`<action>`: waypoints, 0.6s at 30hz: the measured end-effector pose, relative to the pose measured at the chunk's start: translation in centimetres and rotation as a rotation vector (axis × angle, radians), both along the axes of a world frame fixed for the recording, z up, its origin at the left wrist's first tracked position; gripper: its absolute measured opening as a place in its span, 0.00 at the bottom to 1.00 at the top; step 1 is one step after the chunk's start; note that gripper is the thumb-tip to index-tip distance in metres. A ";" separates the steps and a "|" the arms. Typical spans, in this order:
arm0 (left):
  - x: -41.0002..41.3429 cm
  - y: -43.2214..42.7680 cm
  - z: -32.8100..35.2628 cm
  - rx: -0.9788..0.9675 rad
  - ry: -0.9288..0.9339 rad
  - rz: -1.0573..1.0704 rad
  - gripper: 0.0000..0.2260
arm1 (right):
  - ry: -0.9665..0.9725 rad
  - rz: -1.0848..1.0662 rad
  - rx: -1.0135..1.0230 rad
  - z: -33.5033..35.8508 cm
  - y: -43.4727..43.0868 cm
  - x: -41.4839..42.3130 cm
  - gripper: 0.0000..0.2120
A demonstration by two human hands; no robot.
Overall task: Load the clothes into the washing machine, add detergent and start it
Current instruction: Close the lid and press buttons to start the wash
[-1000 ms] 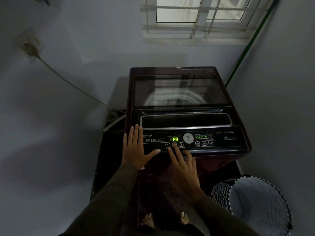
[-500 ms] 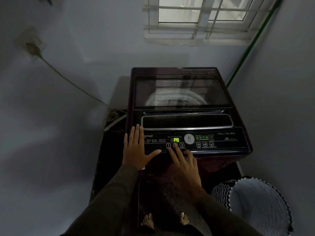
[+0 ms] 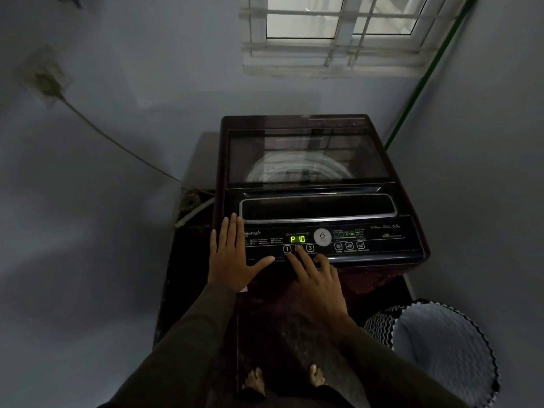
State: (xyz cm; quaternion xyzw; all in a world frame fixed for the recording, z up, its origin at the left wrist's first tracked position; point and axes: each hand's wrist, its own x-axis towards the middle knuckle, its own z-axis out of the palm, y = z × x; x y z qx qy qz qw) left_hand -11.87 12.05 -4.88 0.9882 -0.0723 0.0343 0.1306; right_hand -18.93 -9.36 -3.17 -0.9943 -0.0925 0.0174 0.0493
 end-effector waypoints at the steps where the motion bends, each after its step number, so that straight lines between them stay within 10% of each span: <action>1: 0.0 0.0 0.0 -0.003 0.001 0.000 0.54 | 0.007 0.007 -0.002 0.1 -0.2 0.0 0.54; 18: 0.0 0.0 -0.1 -0.008 -0.005 -0.009 0.53 | 0.051 -0.174 0.072 1.4 -1.7 -0.7 0.42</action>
